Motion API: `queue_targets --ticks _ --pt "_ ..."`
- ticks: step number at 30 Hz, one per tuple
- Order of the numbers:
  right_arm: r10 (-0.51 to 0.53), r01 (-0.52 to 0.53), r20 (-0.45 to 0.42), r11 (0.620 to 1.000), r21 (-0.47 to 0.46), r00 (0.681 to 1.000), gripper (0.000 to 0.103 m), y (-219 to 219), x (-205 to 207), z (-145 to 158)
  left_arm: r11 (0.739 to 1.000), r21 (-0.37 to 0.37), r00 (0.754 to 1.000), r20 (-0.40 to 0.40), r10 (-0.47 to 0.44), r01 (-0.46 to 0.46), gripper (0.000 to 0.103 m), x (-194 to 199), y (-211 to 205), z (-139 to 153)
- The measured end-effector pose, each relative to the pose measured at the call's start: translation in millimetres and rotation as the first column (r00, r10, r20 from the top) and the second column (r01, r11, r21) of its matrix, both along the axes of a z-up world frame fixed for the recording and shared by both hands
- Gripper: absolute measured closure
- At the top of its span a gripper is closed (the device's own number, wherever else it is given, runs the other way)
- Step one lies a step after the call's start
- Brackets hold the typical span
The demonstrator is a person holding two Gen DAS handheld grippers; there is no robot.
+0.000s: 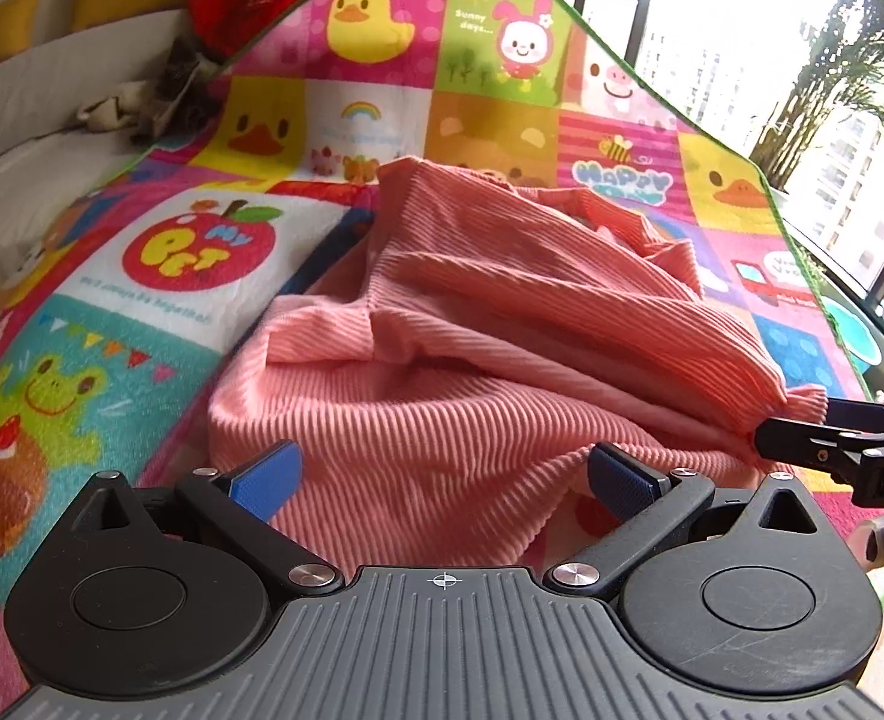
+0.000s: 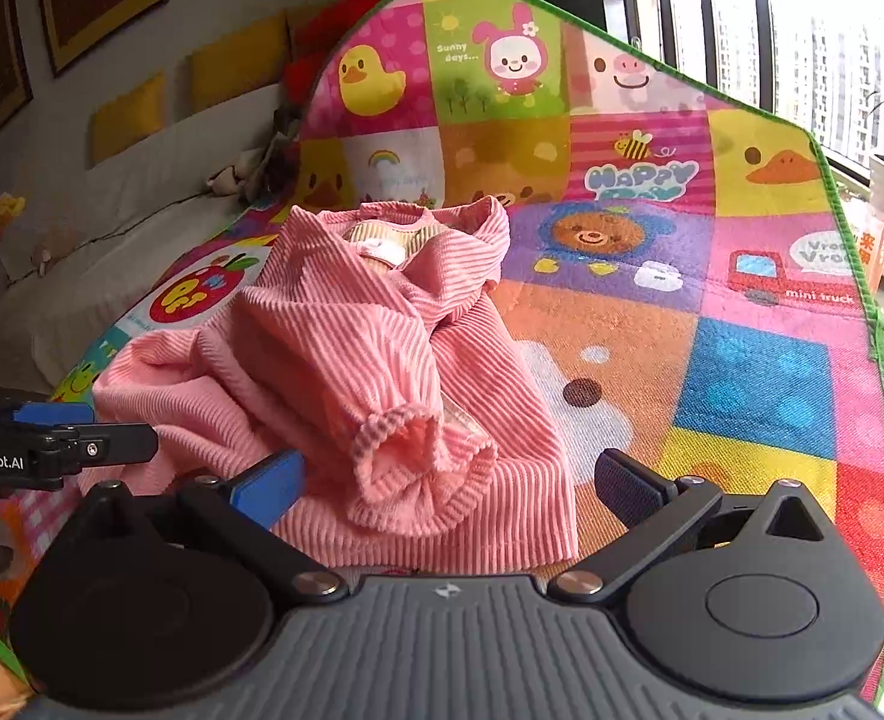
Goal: Fold clothes
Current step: 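Grasp the pink shirt fabric with the left gripper while the right gripper grasps a cuff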
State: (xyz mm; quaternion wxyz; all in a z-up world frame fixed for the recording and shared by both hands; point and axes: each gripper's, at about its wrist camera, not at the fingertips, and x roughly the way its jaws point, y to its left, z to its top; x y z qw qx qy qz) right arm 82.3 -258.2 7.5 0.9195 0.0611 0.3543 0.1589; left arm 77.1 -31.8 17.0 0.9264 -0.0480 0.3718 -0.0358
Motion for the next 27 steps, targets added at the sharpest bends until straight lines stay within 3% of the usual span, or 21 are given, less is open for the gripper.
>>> queue_targets --ticks 5,9,16,21,23,25,27 --pt "-0.039 0.063 -0.146 0.985 0.164 0.989 0.0 -14.6 31.0 -21.7 0.999 -0.027 0.998 -0.06 -0.019 0.017 0.0 29.4 17.4 -18.5" --pt "-0.049 0.079 -0.14 0.973 0.217 0.989 0.0 -19.7 31.1 -26.8 0.997 -0.064 0.994 -0.093 -0.05 0.044 0.0 35.3 25.8 -31.6" --pt "-0.1 0.13 -0.119 0.949 0.286 0.988 0.0 -24.6 25.4 -32.4 0.993 -0.018 0.992 -0.042 -0.12 0.119 0.0 21.4 26.3 -39.4" --pt "-0.041 0.063 -0.097 0.971 0.233 0.994 0.0 -21.1 26.4 -30.3 0.98 0.074 0.982 -0.018 -0.186 0.187 0.0 12.5 19.3 -43.7" --pt "-0.009 0.021 -0.067 0.984 0.178 0.998 0.0 -17.5 22.1 -28.0 0.981 0.067 0.983 -0.004 -0.181 0.181 0.0 8.2 19.3 -41.2" --pt "-0.004 0.003 0.015 0.993 0.121 1.0 0.0 -14.2 10.7 -21.7 0.978 0.048 0.978 0.034 -0.206 0.204 0.0 2.7 19.5 -33.8" --pt "0.025 -0.031 0.109 0.998 0.055 0.994 0.001 -8.9 -1.7 -12.7 0.967 0.102 0.963 0.112 -0.246 0.235 0.0 -5.8 12.9 -21.8"
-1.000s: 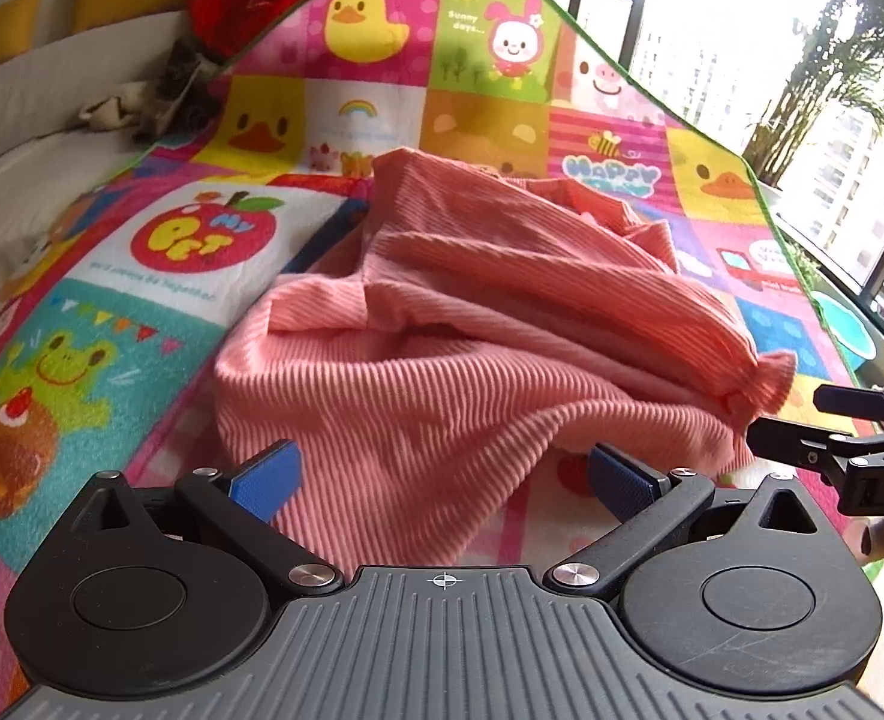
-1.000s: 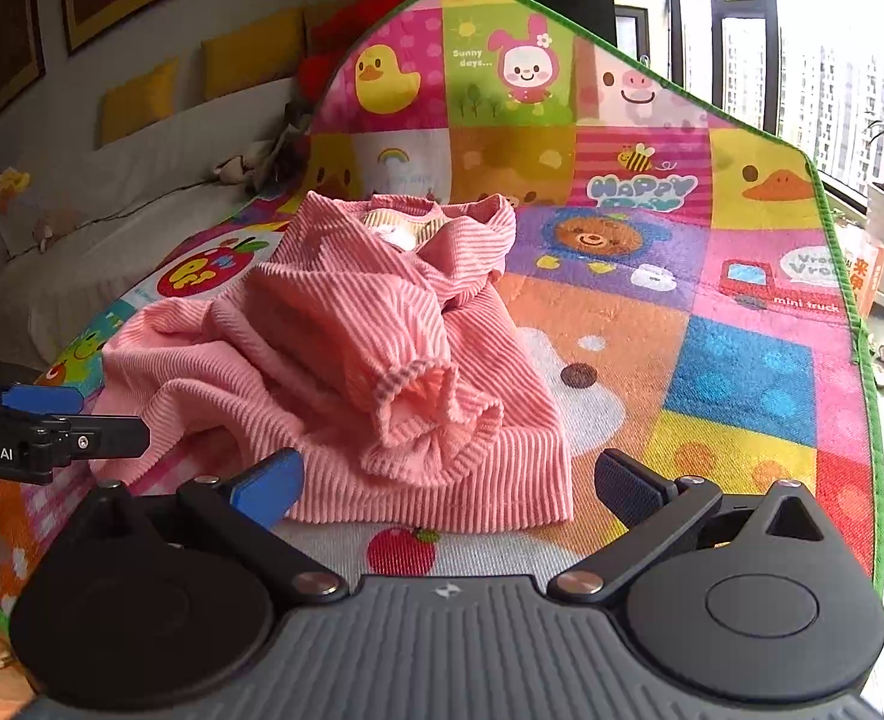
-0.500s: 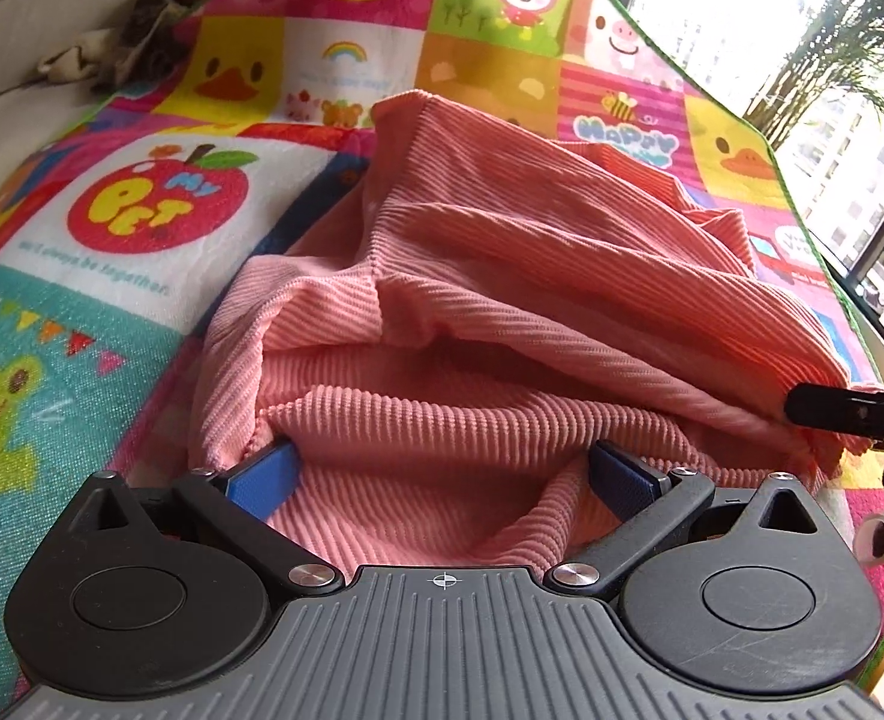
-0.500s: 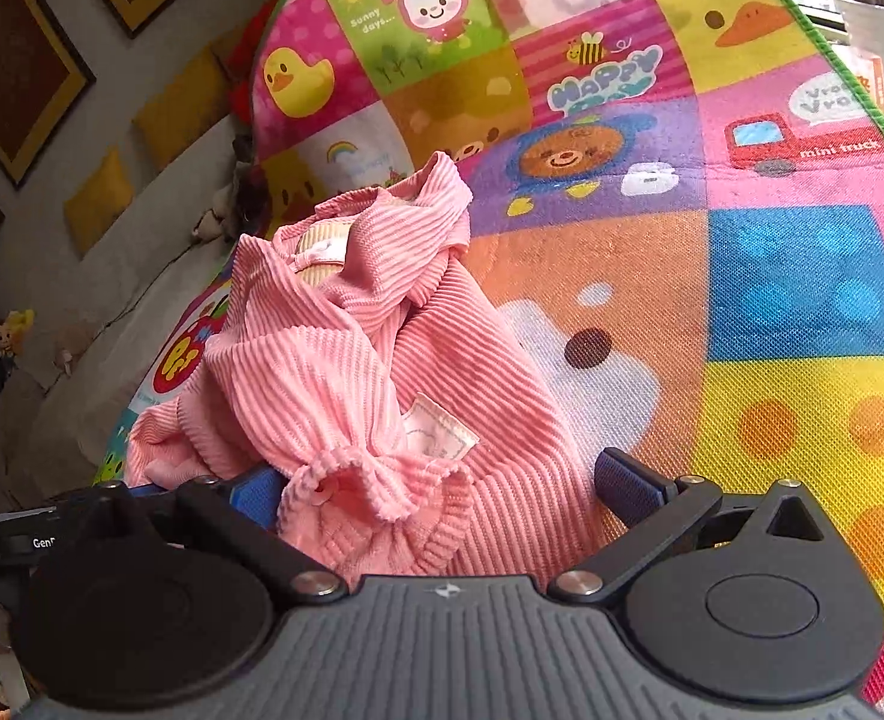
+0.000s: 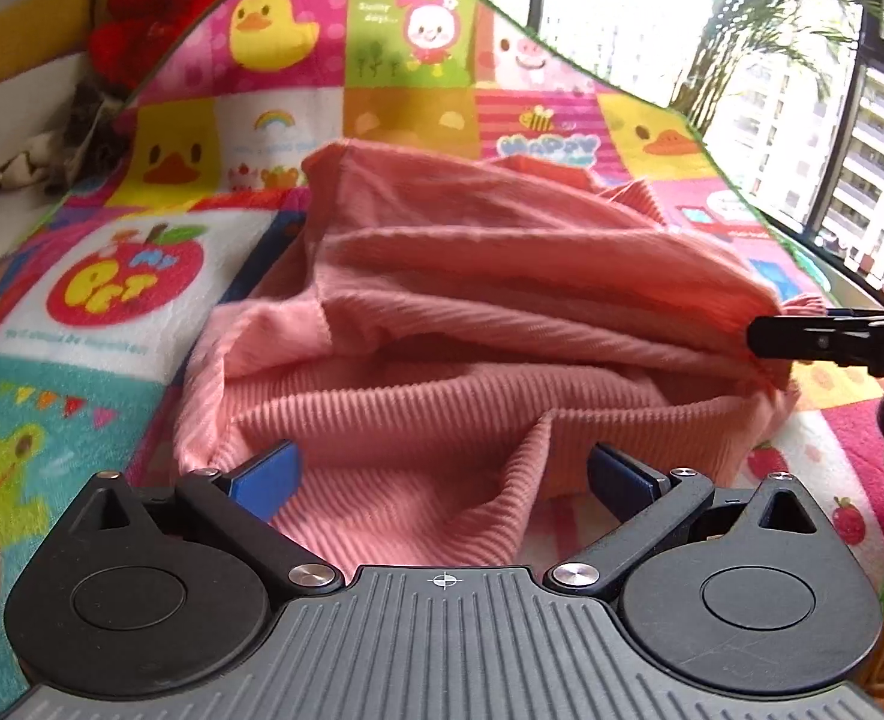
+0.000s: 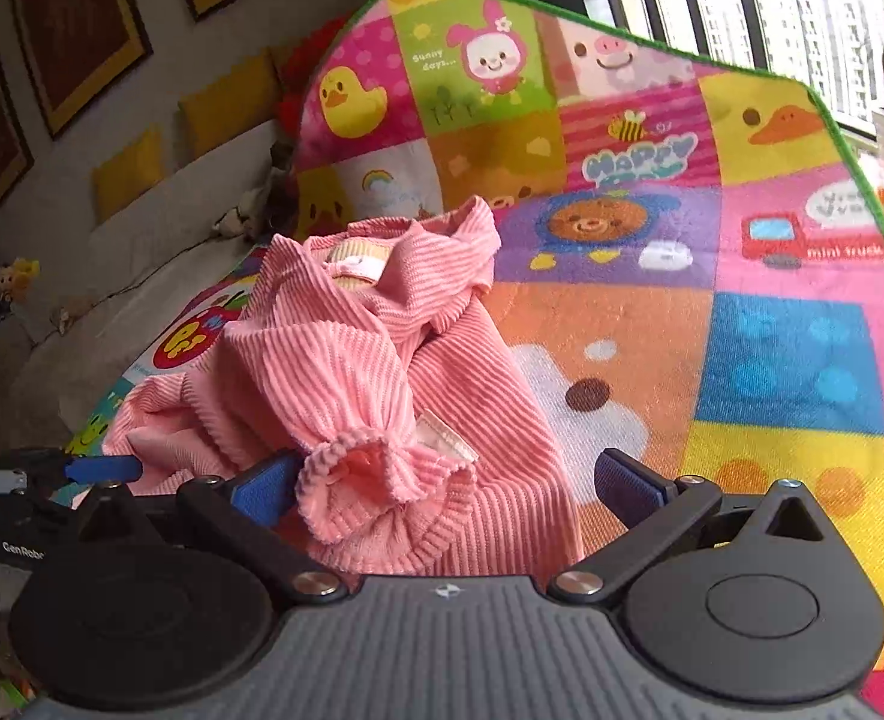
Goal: Fold clothes
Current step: 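Grasp the pink shirt fabric with the left gripper while the right gripper grasps a cuff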
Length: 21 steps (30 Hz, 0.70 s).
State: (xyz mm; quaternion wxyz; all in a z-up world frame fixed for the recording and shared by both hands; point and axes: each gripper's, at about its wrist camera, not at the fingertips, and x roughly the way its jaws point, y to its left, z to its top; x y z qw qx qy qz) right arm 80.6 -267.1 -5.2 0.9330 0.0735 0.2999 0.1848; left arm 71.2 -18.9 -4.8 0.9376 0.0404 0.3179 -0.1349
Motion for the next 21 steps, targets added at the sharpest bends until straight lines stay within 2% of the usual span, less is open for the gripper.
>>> queue_targets --ticks 2,3,4,5,6,8,10,13,16,19,20,21 --pt "0.03 -0.026 0.066 0.998 -0.049 0.997 0.014 5.4 -8.2 7.7 0.997 0.068 0.994 0.101 -0.039 0.032 0.0 -8.0 -11.7 12.4" --pt "0.054 -0.049 0.071 0.997 -0.063 0.996 0.027 8.1 -8.5 9.6 0.995 0.094 0.988 0.139 -0.059 0.046 0.0 -10.7 -16.3 17.5" --pt "0.083 -0.079 0.059 0.995 -0.068 0.995 0.046 10.9 -6.4 10.3 0.992 0.111 0.983 0.165 -0.081 0.063 0.0 -11.5 -21.5 21.5" --pt "0.109 -0.107 0.036 0.992 -0.062 0.993 0.058 12.6 -3.1 9.7 0.989 0.127 0.977 0.186 -0.105 0.082 0.0 -11.6 -27.8 25.3" --pt "0.13 -0.13 0.0 0.991 -0.041 0.991 0.078 13.8 2.0 8.6 0.984 0.143 0.97 0.207 -0.13 0.102 0.0 -11.7 -34.0 29.2" --pt "0.154 -0.154 -0.018 0.988 -0.031 0.988 0.083 16.8 12.4 15.0 0.975 0.181 0.957 0.233 -0.173 0.133 0.0 -10.2 -47.7 32.5" --pt "0.178 -0.177 0.051 0.984 -0.023 0.983 0.086 19.2 20.9 40.9 0.962 0.229 0.941 0.266 -0.21 0.15 0.0 -7.1 -61.0 32.3" --pt "0.22 -0.227 0.129 0.973 0.042 0.967 0.087 22.9 38.2 83.8 0.938 0.32 0.897 0.363 -0.252 0.134 0.0 -2.5 -82.1 32.0" --pt "0.252 -0.269 0.172 0.96 0.082 0.952 0.087 30.4 55.1 111.7 0.929 0.352 0.872 0.413 -0.261 0.111 0.0 12.3 -90.2 32.7" --pt "0.279 -0.295 0.182 0.953 0.065 0.943 0.087 46.0 69.5 118.7 0.923 0.374 0.85 0.455 -0.265 0.088 0.003 28.8 -96.1 33.6" --pt "0.289 -0.304 0.175 0.951 0.062 0.941 0.087 51.2 73.5 117.9 0.922 0.379 0.848 0.46 -0.263 0.081 0.018 35.2 -96.3 33.6" --pt "0.298 -0.312 0.166 0.948 0.061 0.94 0.087 55.9 77.3 116.7 0.922 0.38 0.854 0.454 -0.255 0.073 0.046 42.0 -94.9 33.8"
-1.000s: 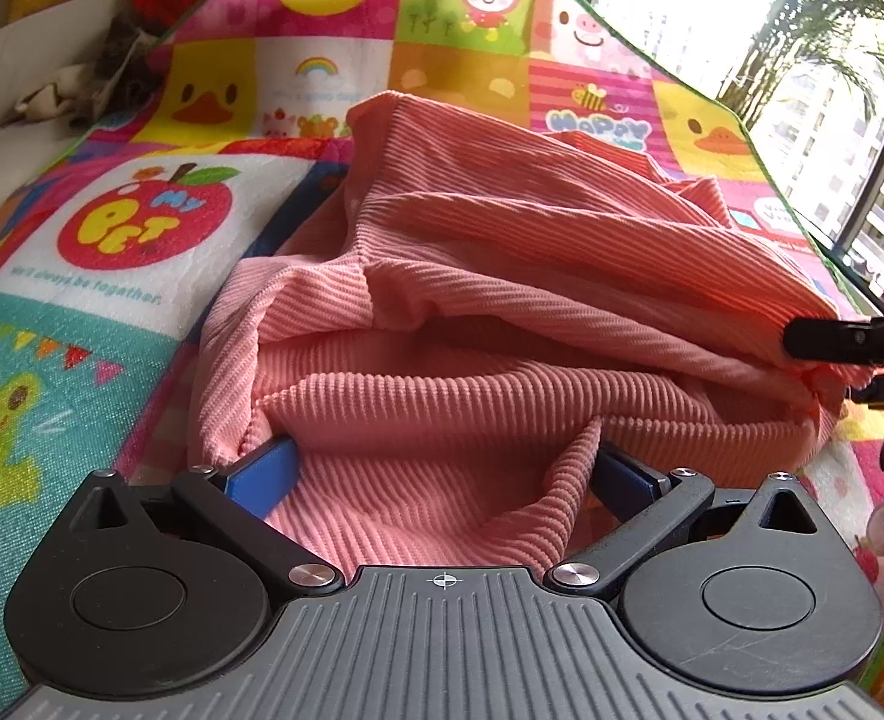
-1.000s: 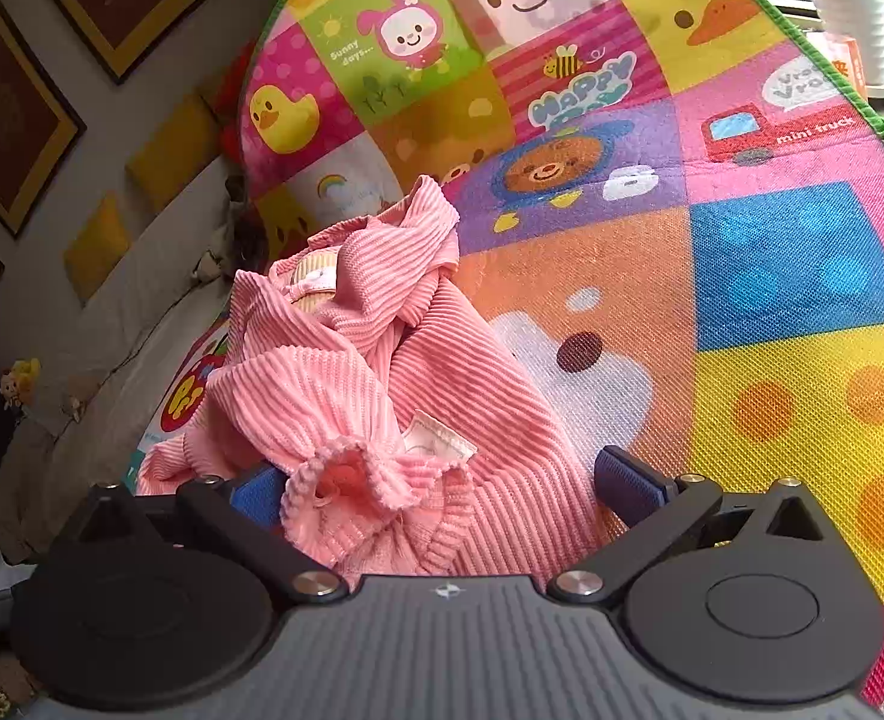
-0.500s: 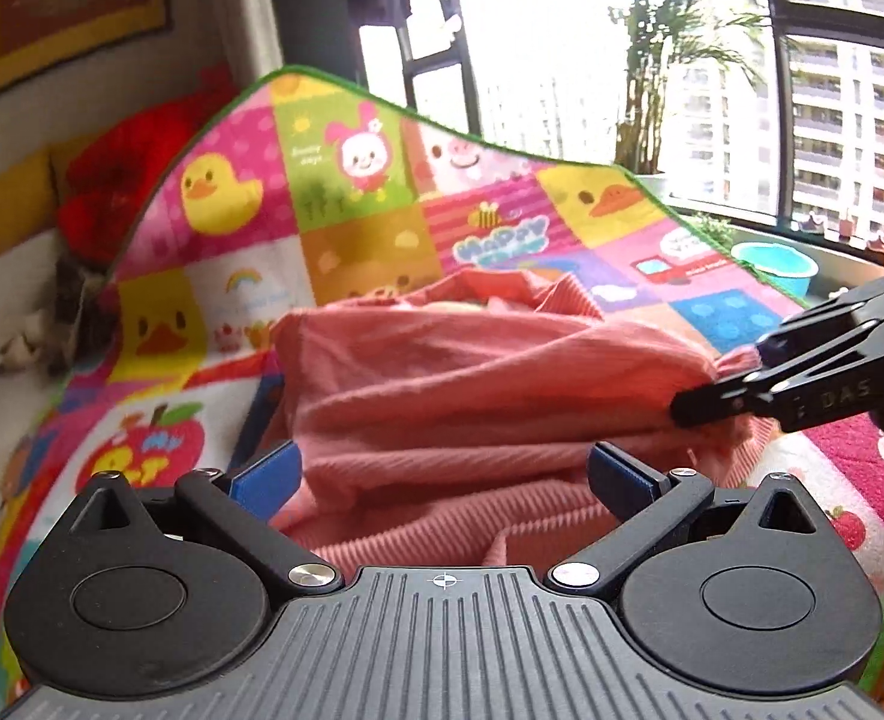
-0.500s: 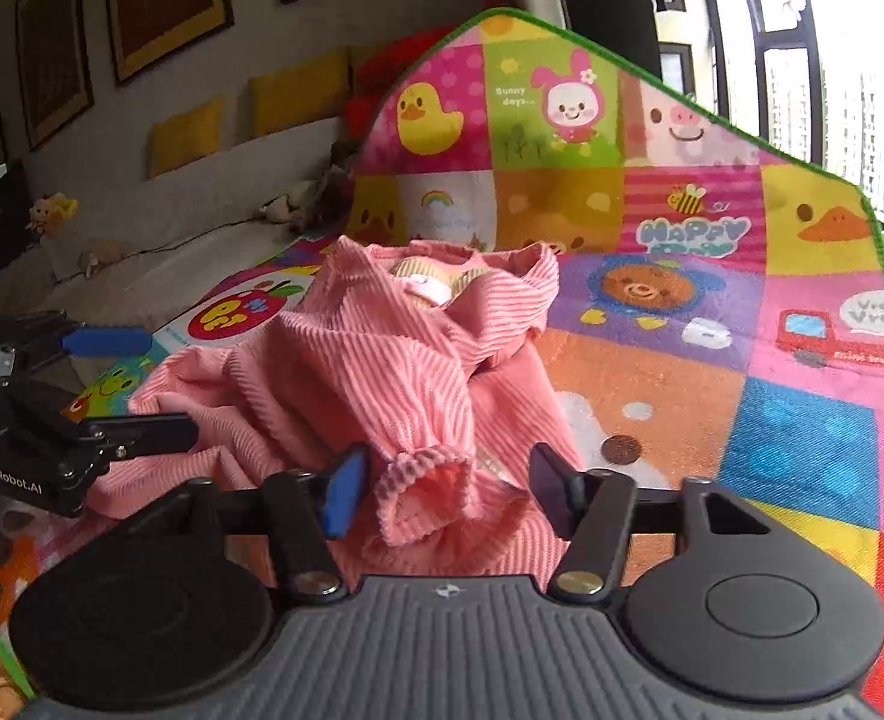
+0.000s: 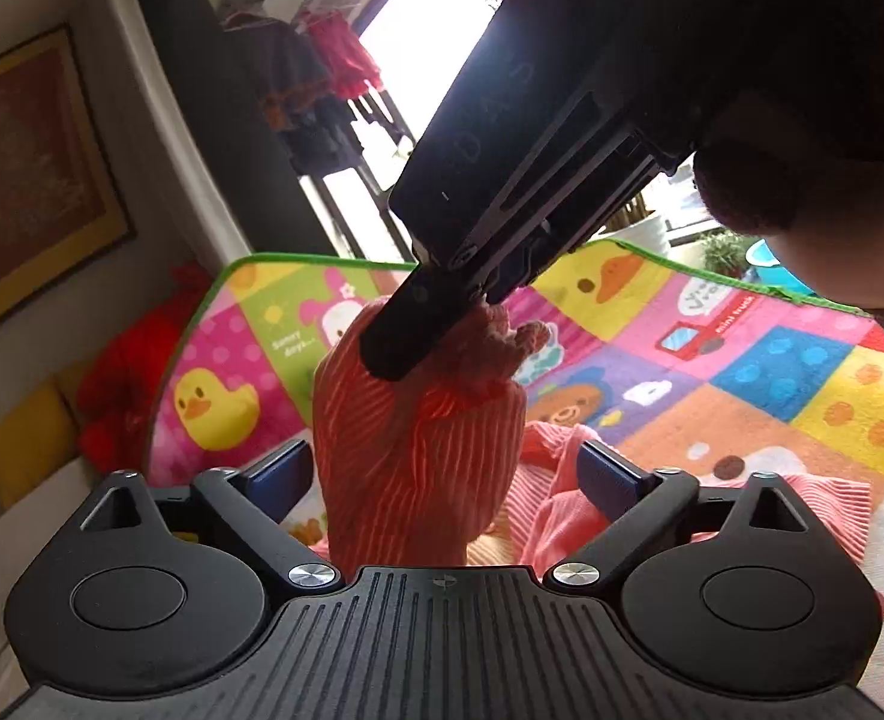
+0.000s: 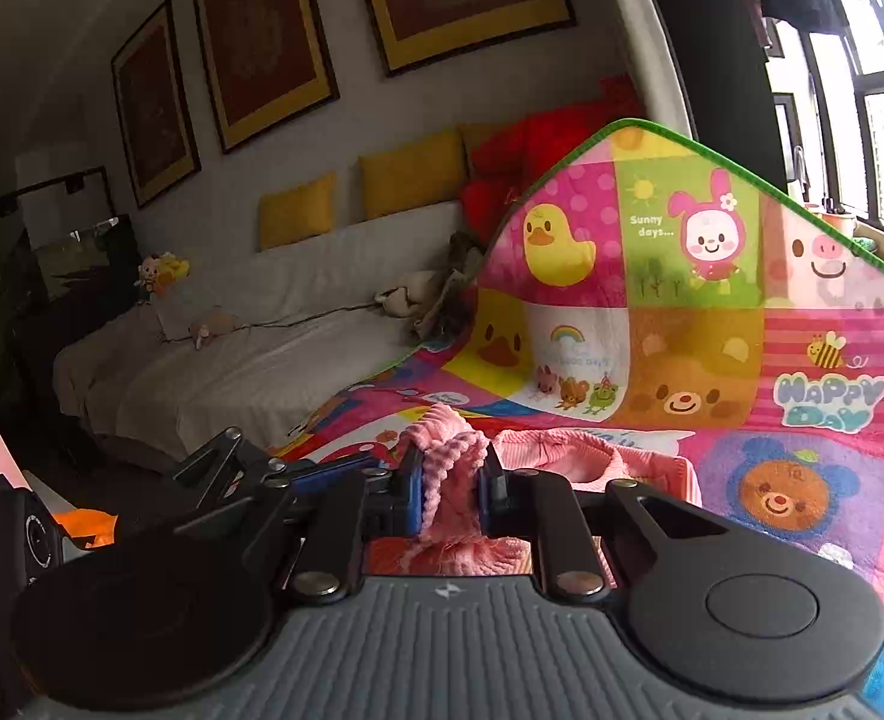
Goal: Fold clothes
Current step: 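Grasp the pink shirt fabric with the left gripper while the right gripper grasps a cuff, then lift and shake the shirt out with both grippers, then lay it flat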
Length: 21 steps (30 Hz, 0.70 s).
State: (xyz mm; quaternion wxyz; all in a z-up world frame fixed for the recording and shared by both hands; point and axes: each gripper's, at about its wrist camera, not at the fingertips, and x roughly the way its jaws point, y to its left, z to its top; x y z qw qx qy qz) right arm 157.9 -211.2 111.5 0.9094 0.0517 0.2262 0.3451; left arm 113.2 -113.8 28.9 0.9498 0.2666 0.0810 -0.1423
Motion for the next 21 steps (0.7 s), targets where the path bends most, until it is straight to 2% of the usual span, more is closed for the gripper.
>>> queue_targets --ticks 5,6,8,9,10,12,16,20,21 --pt "-0.006 0.006 -0.001 0.999 -0.042 1.0 0.087 18.0 15.7 -4.4 0.992 -0.118 0.994 -0.104 0.042 -0.055 0.085 31.9 35.1 3.3" --pt "-0.016 0.016 0.001 0.999 -0.047 1.0 0.086 19.1 18.6 -5.2 0.988 -0.137 0.992 -0.111 0.061 -0.076 0.086 35.9 45.7 4.4" --pt "-0.049 0.049 0.011 0.997 -0.052 0.999 0.079 16.8 23.3 -6.7 0.975 -0.171 0.986 -0.113 0.122 -0.14 0.088 43.3 72.0 7.7" --pt "-0.075 0.076 0.02 0.996 -0.055 0.997 0.064 13.3 25.1 -8.0 0.962 -0.2 0.979 -0.12 0.165 -0.186 0.088 48.0 89.6 10.1" --pt "-0.11 0.111 0.03 0.992 -0.055 0.994 0.043 7.5 27.1 -10.0 0.944 -0.23 0.969 -0.129 0.211 -0.237 0.088 52.8 108.1 12.7" --pt "-0.178 0.181 0.045 0.982 -0.055 0.983 0.029 -5.7 29.7 -16.5 0.898 -0.278 0.939 -0.153 0.309 -0.341 0.088 62.5 146.6 14.4" --pt "-0.262 0.256 -0.03 0.959 -0.125 0.965 0.029 -24.3 35.6 -47.5 0.789 -0.324 0.853 -0.2 0.482 -0.522 0.088 73.8 215.2 11.0" --pt "-0.234 0.206 -0.149 0.962 -0.178 0.961 0.029 -20.4 38.2 -84.5 0.707 -0.347 0.788 -0.266 0.555 -0.616 0.089 83.1 256.9 0.3" --pt "-0.214 0.18 -0.174 0.965 -0.19 0.961 0.041 -16.2 38.5 -93.1 0.692 -0.351 0.776 -0.283 0.564 -0.631 0.089 84.6 264.3 -2.5"
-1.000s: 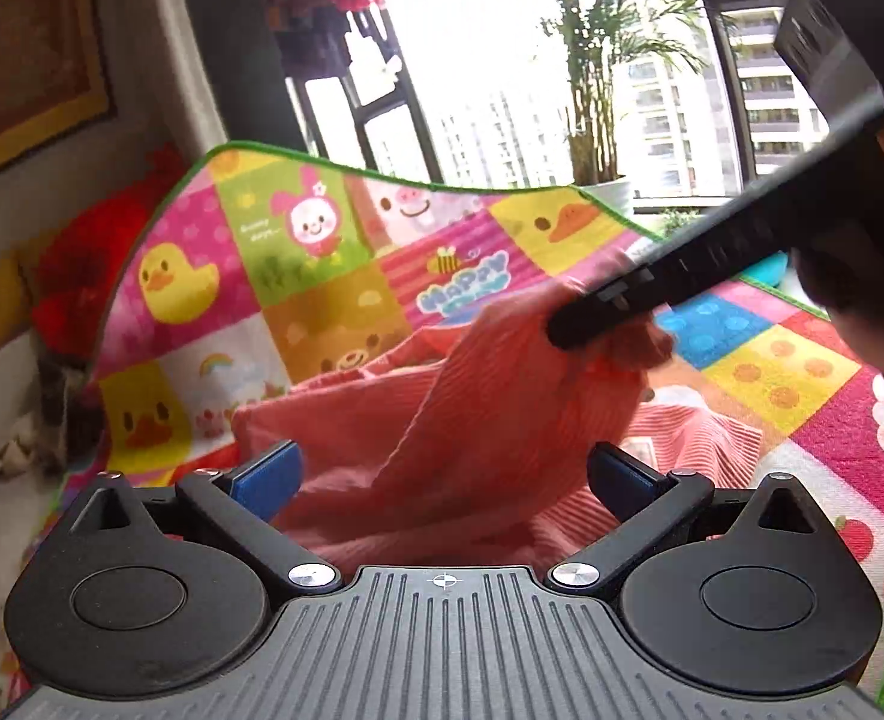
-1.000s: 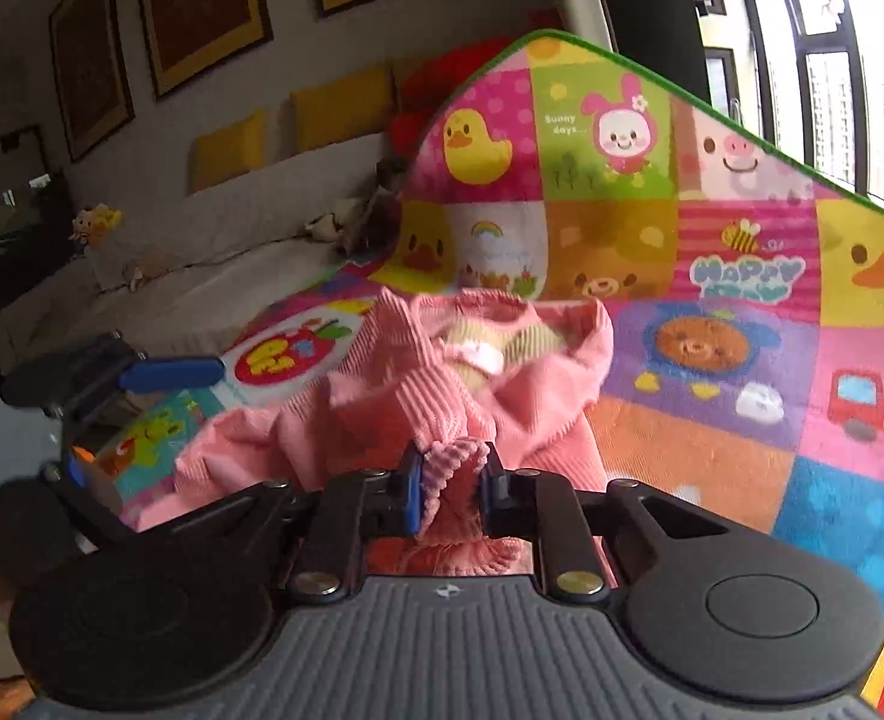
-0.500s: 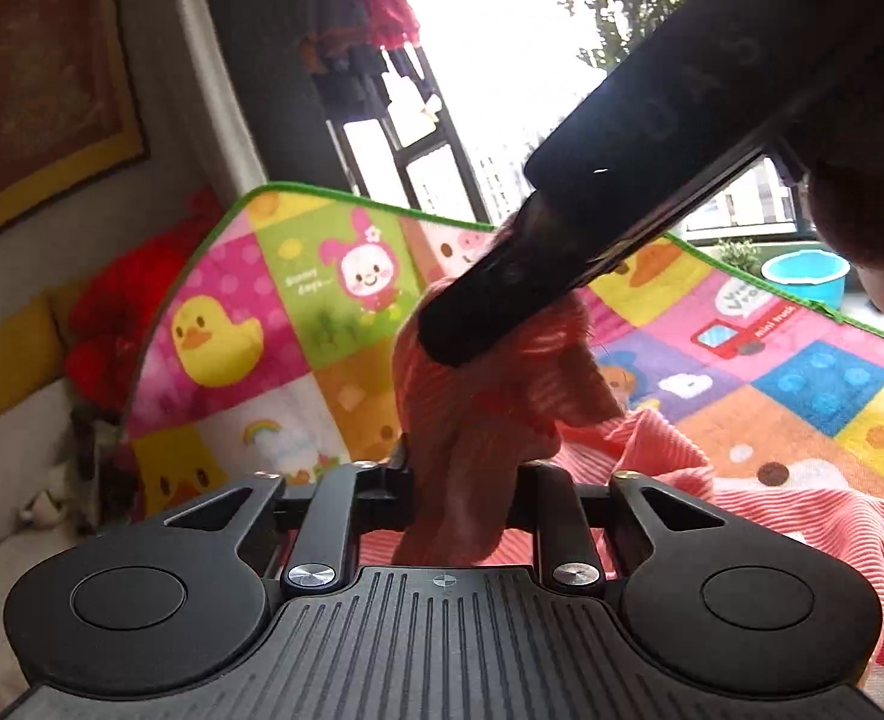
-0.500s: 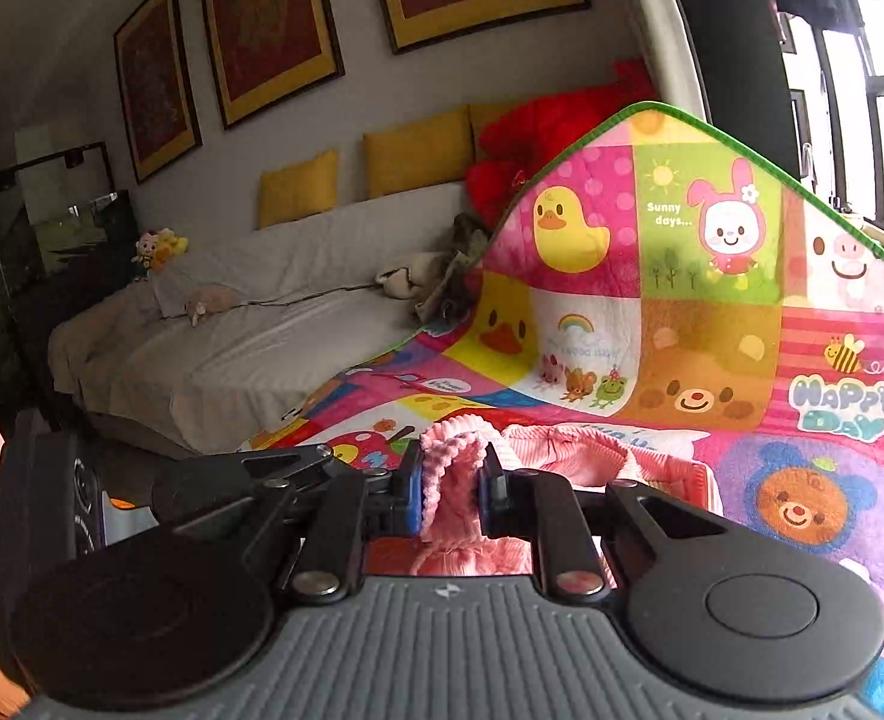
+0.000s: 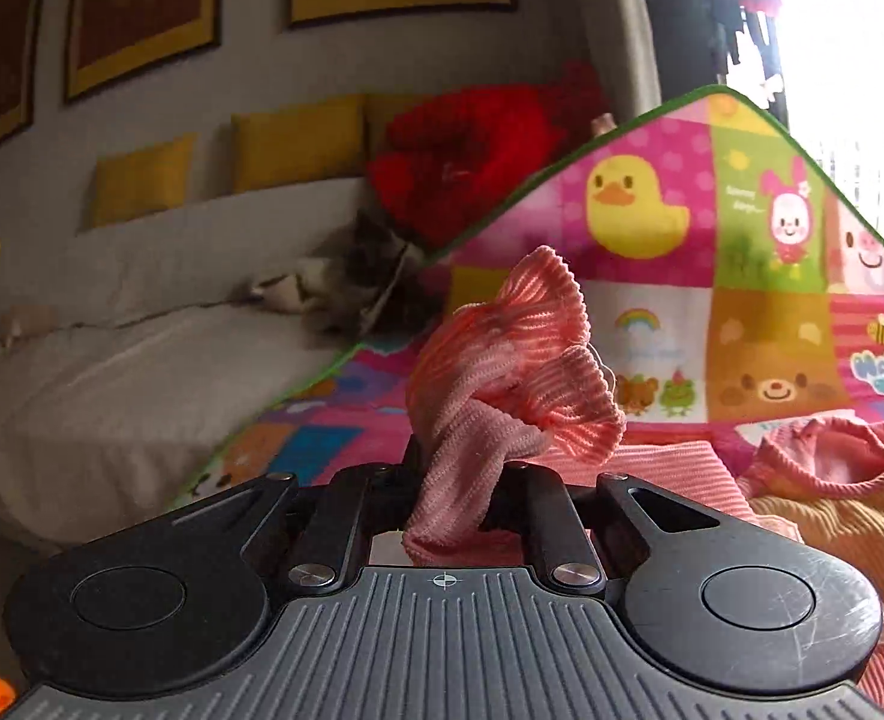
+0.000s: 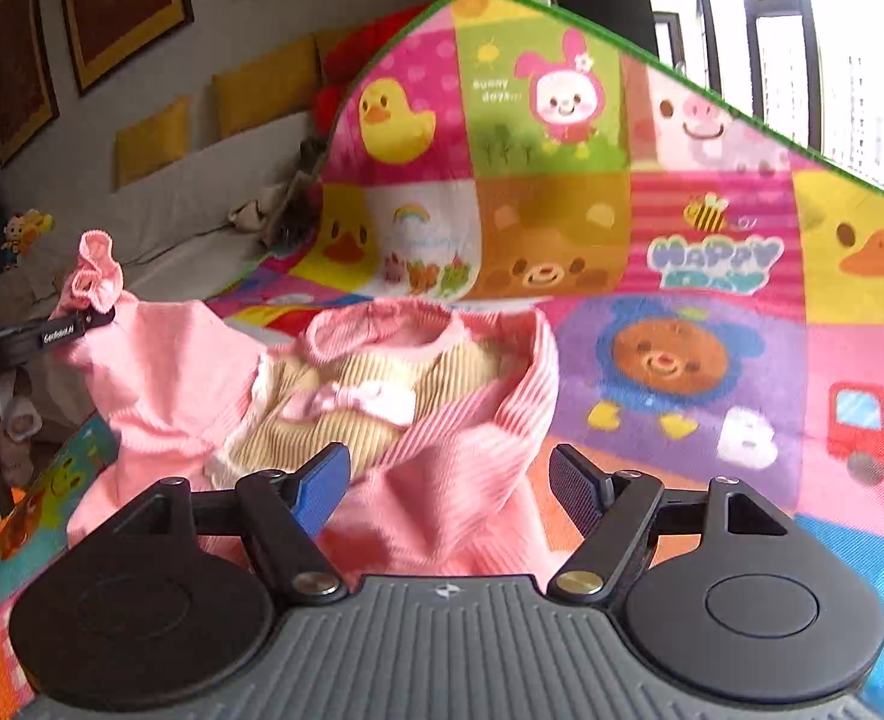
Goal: Fold clothes
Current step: 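Lift and shake the shirt out with both grippers, then lay it flat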
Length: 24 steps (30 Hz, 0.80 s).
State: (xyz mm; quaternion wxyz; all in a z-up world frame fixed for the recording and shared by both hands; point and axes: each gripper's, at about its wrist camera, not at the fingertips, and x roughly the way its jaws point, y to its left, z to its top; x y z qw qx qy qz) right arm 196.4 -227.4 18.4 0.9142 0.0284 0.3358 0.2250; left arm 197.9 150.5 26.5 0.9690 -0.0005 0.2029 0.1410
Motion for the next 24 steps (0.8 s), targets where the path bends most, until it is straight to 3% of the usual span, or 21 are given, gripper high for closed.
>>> queue_targets --ticks 1,2,4,7,9,10,13,19,22,24 --pt "0.027 -0.028 -0.018 0.999 -0.022 0.999 0.072 6.2 -0.2 -7.0 1.0 -0.014 1.0 -0.011 0.011 -0.011 0.089 1.0 5.7 -2.8" --pt "0.046 -0.047 -0.018 0.997 -0.062 0.999 0.083 13.0 0.0 -11.1 1.0 -0.021 1.0 -0.021 0.02 -0.02 0.089 2.1 10.6 -5.3" --pt "0.064 -0.056 0.044 0.987 -0.149 0.997 0.093 19.5 4.7 -6.9 0.999 -0.01 0.999 -0.034 0.039 -0.039 0.089 5.2 17.0 -9.0" --pt "-0.006 0.065 0.211 0.959 -0.276 0.978 0.096 11.0 26.0 11.6 0.997 0.012 0.996 -0.034 0.08 -0.08 0.089 8.9 28.5 -10.3" --pt "-0.093 0.221 0.344 0.908 -0.356 0.935 0.096 -3.0 50.4 22.4 0.993 0.024 0.993 -0.035 0.112 -0.111 0.089 13.4 35.8 -12.0" --pt "-0.127 0.274 0.371 0.885 -0.376 0.92 0.096 -11.8 64.3 21.9 0.992 0.024 0.991 -0.042 0.126 -0.125 0.089 16.3 39.6 -14.1" --pt "-0.201 0.352 0.368 0.843 -0.407 0.908 0.096 -35.7 101.5 9.4 0.99 0.017 0.987 -0.082 0.139 -0.138 0.089 23.8 45.5 -24.4" --pt "-0.232 0.333 0.254 0.799 -0.501 0.939 0.096 -55.4 134.2 -51.7 0.989 0.0 0.978 -0.151 0.145 -0.146 0.088 37.3 52.1 -40.6" --pt "-0.266 0.342 0.223 0.816 -0.467 0.938 0.088 -67.5 133.9 -52.2 0.989 -0.051 0.975 -0.182 0.128 -0.14 0.084 36.1 54.6 -39.2" --pt "-0.32 0.367 0.183 0.848 -0.382 0.93 0.081 -83.4 126.7 -40.0 0.985 -0.132 0.978 -0.19 0.088 -0.114 0.065 24.6 53.4 -36.1"
